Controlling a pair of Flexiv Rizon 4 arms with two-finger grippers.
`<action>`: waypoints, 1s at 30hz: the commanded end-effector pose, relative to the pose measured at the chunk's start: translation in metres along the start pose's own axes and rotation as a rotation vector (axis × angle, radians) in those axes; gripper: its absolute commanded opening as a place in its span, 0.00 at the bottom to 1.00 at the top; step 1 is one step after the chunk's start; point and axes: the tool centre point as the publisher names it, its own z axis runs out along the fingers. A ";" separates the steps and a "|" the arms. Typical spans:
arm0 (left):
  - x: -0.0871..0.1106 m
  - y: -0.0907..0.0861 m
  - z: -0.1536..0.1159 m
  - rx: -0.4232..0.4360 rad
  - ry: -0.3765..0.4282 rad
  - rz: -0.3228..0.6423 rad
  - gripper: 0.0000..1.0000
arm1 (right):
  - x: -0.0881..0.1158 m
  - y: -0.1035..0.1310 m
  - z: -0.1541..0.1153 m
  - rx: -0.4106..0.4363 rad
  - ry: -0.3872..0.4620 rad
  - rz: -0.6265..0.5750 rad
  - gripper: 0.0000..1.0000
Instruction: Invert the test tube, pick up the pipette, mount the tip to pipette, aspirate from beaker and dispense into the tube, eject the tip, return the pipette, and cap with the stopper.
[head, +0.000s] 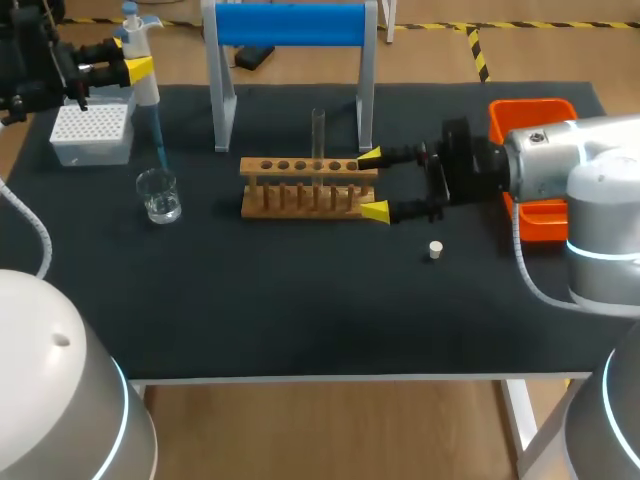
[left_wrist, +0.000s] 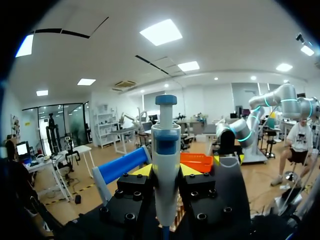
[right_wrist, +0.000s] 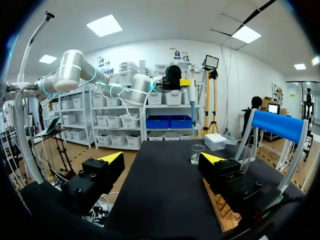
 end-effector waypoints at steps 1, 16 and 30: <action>0.000 0.001 0.001 0.002 -0.002 0.001 0.00 | 0.001 0.001 0.003 0.004 -0.011 0.017 1.00; 0.000 0.001 0.001 0.002 -0.002 0.001 0.00 | -0.005 -0.004 0.079 0.189 -0.172 0.045 1.00; 0.000 0.001 0.001 0.002 -0.002 0.001 0.00 | -0.017 -0.028 0.136 0.242 -0.260 0.114 1.00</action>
